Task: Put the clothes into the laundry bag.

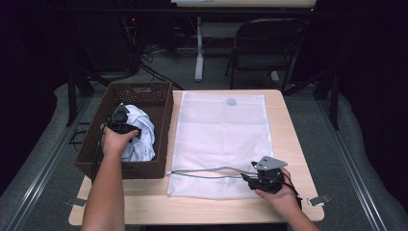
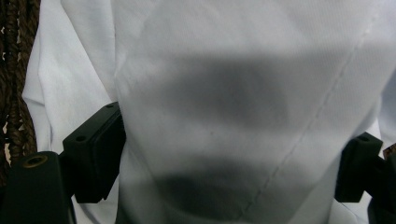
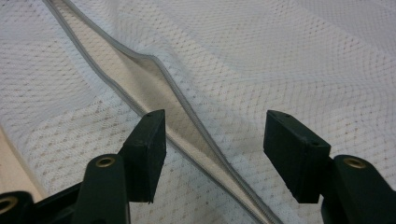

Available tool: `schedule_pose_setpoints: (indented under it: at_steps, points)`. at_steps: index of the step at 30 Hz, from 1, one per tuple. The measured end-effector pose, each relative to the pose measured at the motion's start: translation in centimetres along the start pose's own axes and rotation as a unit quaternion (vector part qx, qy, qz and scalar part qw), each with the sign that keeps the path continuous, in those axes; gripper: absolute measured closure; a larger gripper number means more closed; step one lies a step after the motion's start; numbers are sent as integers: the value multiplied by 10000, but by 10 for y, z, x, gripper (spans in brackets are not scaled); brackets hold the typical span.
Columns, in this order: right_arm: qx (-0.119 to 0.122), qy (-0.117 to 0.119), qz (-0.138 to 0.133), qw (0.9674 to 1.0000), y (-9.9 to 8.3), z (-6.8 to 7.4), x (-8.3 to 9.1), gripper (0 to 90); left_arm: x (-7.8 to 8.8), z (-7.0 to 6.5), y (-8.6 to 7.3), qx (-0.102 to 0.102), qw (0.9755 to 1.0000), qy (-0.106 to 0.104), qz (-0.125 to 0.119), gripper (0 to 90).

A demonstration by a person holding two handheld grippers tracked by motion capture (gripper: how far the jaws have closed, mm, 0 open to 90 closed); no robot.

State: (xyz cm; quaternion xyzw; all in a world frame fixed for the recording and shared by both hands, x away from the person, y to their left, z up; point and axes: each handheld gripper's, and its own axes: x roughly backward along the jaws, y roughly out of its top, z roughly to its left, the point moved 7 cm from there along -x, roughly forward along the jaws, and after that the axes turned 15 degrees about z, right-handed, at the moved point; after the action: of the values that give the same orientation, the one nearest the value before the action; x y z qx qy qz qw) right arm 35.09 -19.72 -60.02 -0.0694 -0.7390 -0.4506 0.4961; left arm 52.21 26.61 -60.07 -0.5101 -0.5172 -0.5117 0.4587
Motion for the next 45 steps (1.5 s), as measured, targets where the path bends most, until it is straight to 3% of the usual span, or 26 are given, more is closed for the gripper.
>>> schedule_pose_setpoints:
  at_steps: [11,25,37,45]
  points:
    - [8,8,-7,10000,0,0,1,393,-8,4,-1,119,9998,88,139,93]
    - [11,4,-8,10000,-1,0,1,392,-14,5,-1,-29,9999,83,98,86]
    - [24,-3,-18,10000,-1,0,2,392,-13,3,-3,-54,9999,115,14,195]
    - [19,-6,-19,10000,-1,0,2,392,-12,4,-4,-56,9999,74,-54,212]
